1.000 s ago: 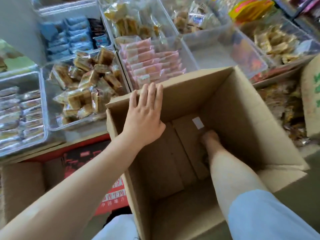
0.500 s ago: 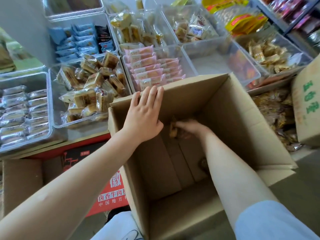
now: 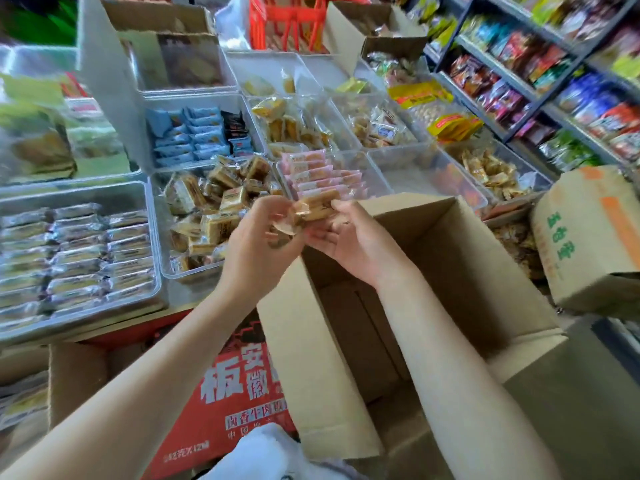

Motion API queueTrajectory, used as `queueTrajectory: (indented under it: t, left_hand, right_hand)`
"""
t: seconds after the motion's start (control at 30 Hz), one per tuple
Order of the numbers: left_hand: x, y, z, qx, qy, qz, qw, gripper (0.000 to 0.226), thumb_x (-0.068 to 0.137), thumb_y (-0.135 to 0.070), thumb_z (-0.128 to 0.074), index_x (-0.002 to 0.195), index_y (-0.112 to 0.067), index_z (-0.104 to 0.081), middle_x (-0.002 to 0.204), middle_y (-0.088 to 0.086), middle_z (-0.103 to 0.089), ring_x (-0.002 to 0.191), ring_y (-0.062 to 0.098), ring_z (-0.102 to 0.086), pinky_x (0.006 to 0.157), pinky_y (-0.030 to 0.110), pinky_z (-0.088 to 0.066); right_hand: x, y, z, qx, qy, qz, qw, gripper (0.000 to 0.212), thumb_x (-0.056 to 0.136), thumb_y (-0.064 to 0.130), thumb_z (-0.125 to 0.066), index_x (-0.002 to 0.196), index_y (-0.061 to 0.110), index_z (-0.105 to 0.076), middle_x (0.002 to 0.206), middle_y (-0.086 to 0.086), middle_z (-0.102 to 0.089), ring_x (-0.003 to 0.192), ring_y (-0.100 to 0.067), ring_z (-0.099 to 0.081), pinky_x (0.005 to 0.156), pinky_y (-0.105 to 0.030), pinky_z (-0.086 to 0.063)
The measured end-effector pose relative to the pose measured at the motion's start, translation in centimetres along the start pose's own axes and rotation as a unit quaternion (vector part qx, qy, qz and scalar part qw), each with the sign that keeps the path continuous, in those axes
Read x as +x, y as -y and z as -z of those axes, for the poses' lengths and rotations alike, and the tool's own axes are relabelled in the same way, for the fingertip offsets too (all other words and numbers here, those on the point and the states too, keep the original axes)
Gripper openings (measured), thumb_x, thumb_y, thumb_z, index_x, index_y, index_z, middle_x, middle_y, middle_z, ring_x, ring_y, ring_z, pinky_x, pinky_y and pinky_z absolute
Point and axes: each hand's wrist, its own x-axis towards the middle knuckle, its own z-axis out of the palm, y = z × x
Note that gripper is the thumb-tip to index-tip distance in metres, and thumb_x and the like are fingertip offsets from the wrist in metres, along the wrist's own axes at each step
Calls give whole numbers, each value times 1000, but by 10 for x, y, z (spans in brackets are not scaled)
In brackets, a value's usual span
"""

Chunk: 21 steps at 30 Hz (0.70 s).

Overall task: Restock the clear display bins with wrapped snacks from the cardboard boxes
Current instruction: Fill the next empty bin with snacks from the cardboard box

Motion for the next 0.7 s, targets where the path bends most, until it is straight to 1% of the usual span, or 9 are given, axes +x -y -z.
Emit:
queueTrajectory:
  t: [0.07, 0.13, 0.23, 0.3, 0.4, 0.47, 0.53, 0.6, 0.7]
  left_hand:
    - [1, 19, 38, -5, -25, 31, 999, 36, 84, -15, -81, 114, -22, -63, 101, -16, -64, 91, 9, -66, 77, 20, -56]
    - [2, 38, 77, 6, -36, 61, 997, 34, 82, -23, -83, 108, -30, -63, 97, -22, -64, 88, -1, -63, 73, 11, -51]
    - [5, 70, 134, 37, -6, 126, 991, 36, 81, -37, -81, 113, -31, -64, 96, -21, -63, 86, -10, -58, 71, 5, -45]
    - [8, 94, 166, 62, 29, 149, 986, 41, 82, -39, -80, 119, -25, -67, 95, -15, -66, 85, -9, -58, 72, 9, -45]
    - [11, 129, 205, 72, 54, 178, 980, 36, 84, -35, -79, 117, -24, -69, 92, -16, -66, 83, -6, -59, 62, 6, -43]
    - [14, 150, 225, 64, 49, 191, 978, 35, 86, -33, -77, 118, -23, -70, 93, -14, -68, 85, -3, -61, 67, 11, -45]
    - [20, 171, 239, 51, 29, 203, 977, 39, 87, -32, -76, 124, -22, -68, 97, -10, -69, 87, 2, -62, 76, 22, -53]
    - [27, 195, 245, 46, 4, 212, 976, 49, 88, -35, -75, 134, -24, -60, 106, -10, -67, 93, 6, -64, 85, 32, -57]
    - [35, 241, 244, 120, 1, 250, 961, 63, 92, -44, -67, 147, -23, -46, 129, -6, -57, 118, 14, -56, 100, 37, -48]
  right_hand:
    - [13, -13, -34, -28, 16, -33, 999, 38, 97, 28, -55, 127, 4, -56, 105, -22, -64, 93, -31, -67, 92, -41, -55]
    - [29, -26, -67, -136, -6, -56, 989, 44, 100, 35, -54, 134, 8, -51, 104, -20, -66, 90, -33, -70, 82, -40, -59]
    - [55, -49, -108, -339, -61, 4, 939, 43, 99, 45, -54, 138, 27, -46, 114, -6, -65, 100, -25, -70, 83, -39, -60]
    - [73, -65, -131, -372, -5, 47, 927, 38, 98, 42, -57, 135, 37, -50, 119, 4, -66, 107, -13, -66, 91, -35, -57]
    - [100, -84, -170, -439, 88, 47, 893, 34, 95, 23, -66, 123, 41, -60, 118, 9, -67, 110, -2, -63, 92, -25, -53]
    - [122, -93, -194, -474, 111, 49, 872, 35, 95, 11, -65, 112, 41, -63, 106, 13, -69, 99, 2, -65, 82, -20, -54]
    - [150, -100, -210, -506, 116, 47, 854, 33, 95, 6, -64, 111, 35, -65, 102, 13, -70, 92, 2, -67, 76, -17, -54]
    - [181, -105, -222, -547, 101, 71, 828, 30, 94, 8, -64, 115, 29, -66, 103, 11, -70, 93, -2, -67, 80, -20, -56]
    - [236, -113, -233, -574, 47, 113, 810, 28, 93, 11, -66, 119, 21, -67, 105, 8, -70, 95, -6, -65, 86, -19, -53]
